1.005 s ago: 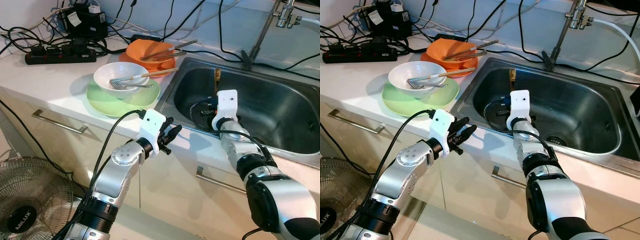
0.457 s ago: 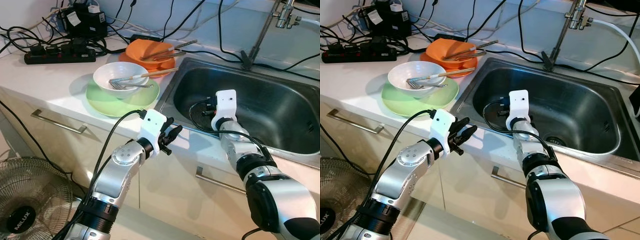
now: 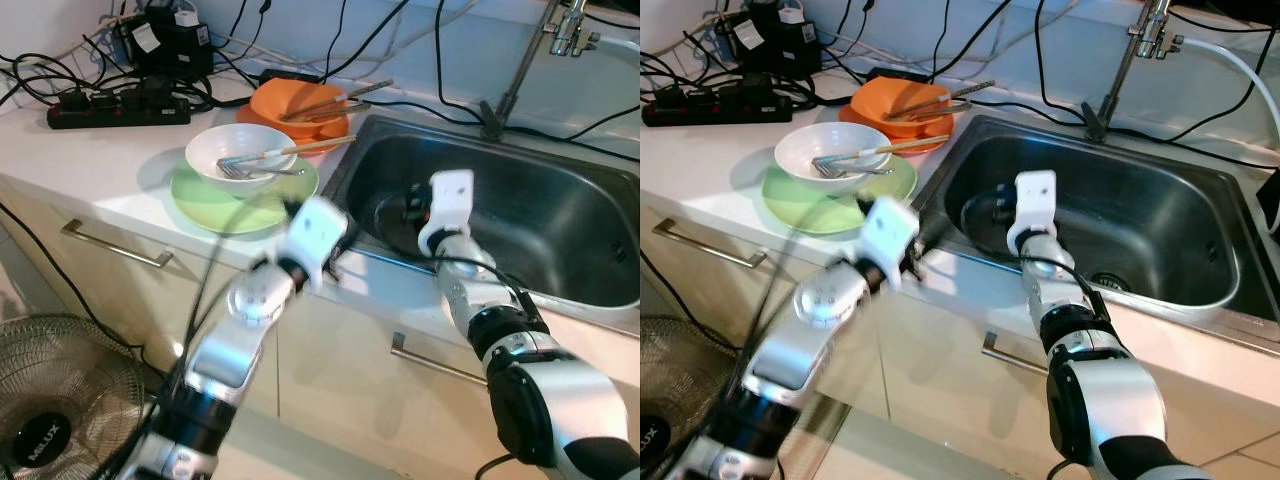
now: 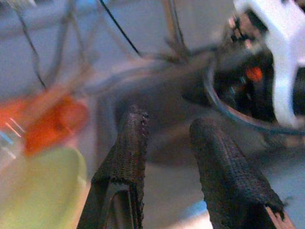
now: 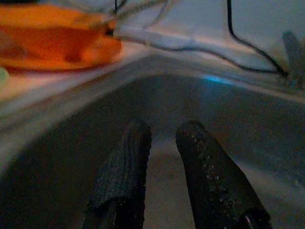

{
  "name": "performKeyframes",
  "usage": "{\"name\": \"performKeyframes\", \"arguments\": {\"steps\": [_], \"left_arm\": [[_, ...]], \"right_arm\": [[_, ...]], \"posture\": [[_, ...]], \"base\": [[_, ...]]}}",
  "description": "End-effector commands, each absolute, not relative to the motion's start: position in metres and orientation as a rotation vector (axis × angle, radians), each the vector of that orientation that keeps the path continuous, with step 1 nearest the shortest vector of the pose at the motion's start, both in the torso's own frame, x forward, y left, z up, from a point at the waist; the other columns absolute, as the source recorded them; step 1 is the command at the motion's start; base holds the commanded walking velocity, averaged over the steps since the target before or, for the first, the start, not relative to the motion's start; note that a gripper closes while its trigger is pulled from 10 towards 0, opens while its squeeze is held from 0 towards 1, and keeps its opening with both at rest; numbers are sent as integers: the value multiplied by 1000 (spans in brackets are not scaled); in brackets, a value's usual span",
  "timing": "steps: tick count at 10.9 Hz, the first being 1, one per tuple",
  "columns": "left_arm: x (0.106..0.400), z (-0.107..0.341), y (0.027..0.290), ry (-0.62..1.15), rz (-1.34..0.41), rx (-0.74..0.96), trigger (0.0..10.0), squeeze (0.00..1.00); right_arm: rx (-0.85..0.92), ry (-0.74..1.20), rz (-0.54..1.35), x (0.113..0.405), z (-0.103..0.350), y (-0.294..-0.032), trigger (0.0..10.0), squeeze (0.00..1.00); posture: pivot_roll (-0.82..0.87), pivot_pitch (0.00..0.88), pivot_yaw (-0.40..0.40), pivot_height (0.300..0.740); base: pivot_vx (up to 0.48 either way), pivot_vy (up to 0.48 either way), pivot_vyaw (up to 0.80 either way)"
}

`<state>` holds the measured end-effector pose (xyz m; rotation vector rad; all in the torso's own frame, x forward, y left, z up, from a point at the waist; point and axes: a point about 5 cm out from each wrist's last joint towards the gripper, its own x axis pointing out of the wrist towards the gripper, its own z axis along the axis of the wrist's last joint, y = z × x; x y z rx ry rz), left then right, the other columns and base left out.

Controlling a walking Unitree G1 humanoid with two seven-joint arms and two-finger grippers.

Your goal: Kitchen organization

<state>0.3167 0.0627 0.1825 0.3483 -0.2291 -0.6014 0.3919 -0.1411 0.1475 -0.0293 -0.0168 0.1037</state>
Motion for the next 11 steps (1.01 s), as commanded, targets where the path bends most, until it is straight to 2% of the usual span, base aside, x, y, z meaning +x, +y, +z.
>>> {"name": "performKeyframes", "arguments": {"steps": [1, 2, 3, 7, 11], "left_arm": [[317, 196, 62, -302, -557, 511, 10000, 0], [315, 203, 64, -349, -521, 691, 10000, 0], [313, 206, 68, -373, -497, 780, 10000, 0], [313, 200, 91, -335, -412, 931, 10000, 0], [322, 204, 99, -323, -353, 959, 10000, 0]], "right_arm": [[3, -32, 98, 388, 144, -143, 10000, 0], [24, -35, 89, 386, 140, -142, 10000, 0], [46, -22, 77, 381, 131, -141, 10000, 0], [75, -20, 74, 378, 127, -139, 10000, 0], [83, -17, 80, 377, 127, -135, 10000, 0]], "posture": [[214, 0, -61, 740], [210, 0, -58, 740], [219, 0, -57, 740], [229, 0, -62, 740], [222, 0, -60, 740]], "base": [[0, 0, 0], [0, 0, 0], [0, 0, 0], [0, 0, 0], [0, 0, 0]]}}
